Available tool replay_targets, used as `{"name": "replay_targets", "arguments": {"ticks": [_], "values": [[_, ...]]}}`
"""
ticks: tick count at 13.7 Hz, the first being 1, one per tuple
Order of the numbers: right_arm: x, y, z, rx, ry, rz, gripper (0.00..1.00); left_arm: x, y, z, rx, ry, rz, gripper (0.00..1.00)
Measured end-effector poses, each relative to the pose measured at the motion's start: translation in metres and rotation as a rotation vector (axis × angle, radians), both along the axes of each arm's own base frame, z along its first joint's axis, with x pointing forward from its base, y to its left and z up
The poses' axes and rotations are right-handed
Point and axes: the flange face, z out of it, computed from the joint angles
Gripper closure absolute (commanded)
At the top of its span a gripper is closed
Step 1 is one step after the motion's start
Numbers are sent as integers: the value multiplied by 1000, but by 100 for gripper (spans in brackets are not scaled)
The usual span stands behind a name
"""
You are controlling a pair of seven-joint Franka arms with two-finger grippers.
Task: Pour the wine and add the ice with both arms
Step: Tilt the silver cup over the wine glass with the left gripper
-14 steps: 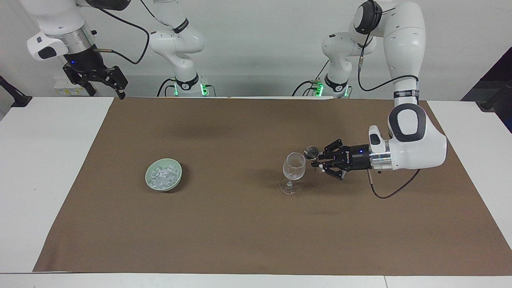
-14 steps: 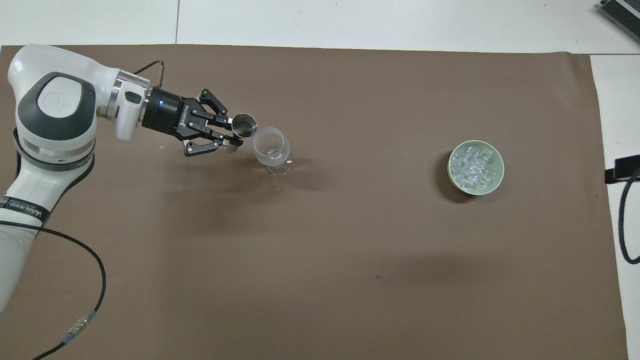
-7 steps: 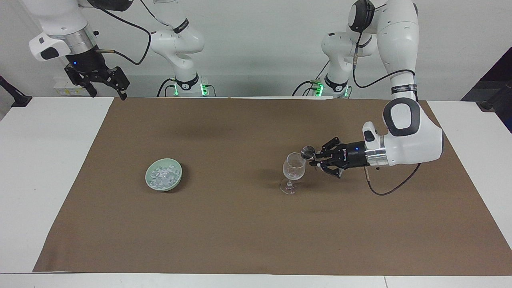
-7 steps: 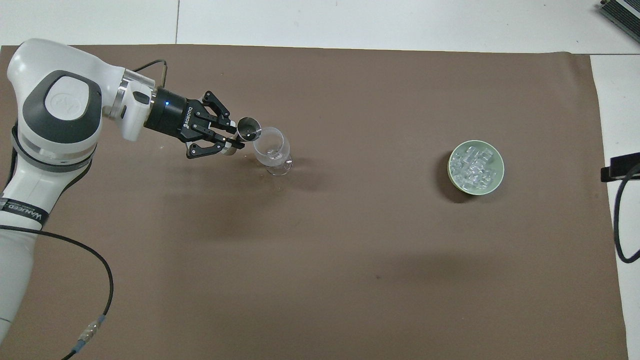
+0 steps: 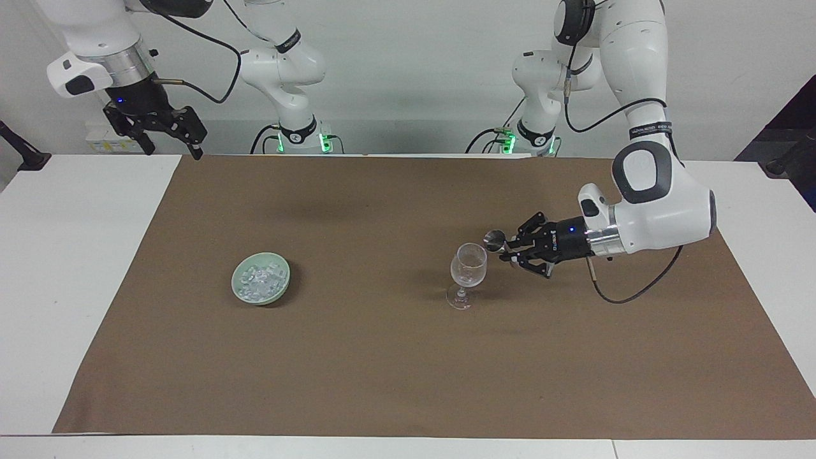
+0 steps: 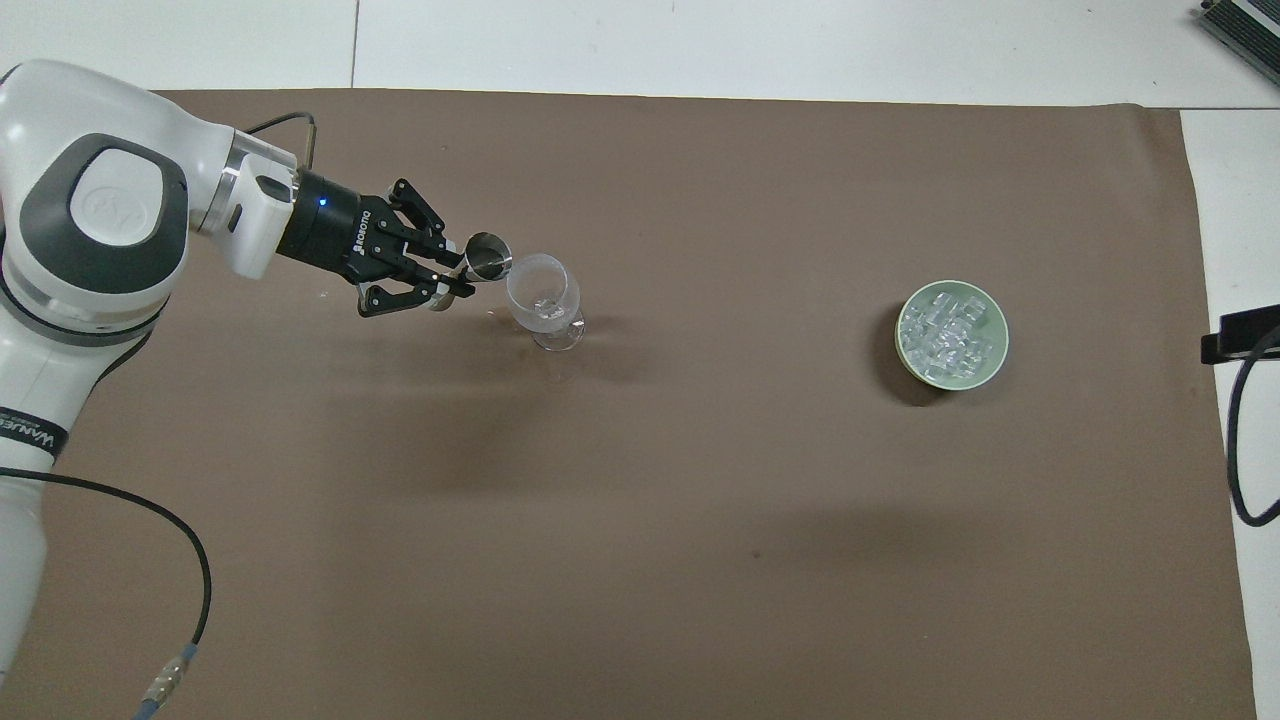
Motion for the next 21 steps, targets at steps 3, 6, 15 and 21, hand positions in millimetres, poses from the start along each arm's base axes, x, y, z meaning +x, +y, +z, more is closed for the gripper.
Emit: {"name": "replay_targets", "arguments": {"ticks": [3, 6, 15, 21], "values": [[0, 0, 0, 0, 0, 0, 0, -2, -1, 7, 56, 12, 24, 100], [0, 0, 0, 0, 0, 0, 0, -6, -7, 15, 97, 11, 32, 100], [0, 0, 0, 0, 1, 0, 0, -13, -35, 23, 213, -17, 45, 100], [0, 0, 0, 0, 1, 0, 0, -17, -43, 30, 309, -24, 63, 100]]}}
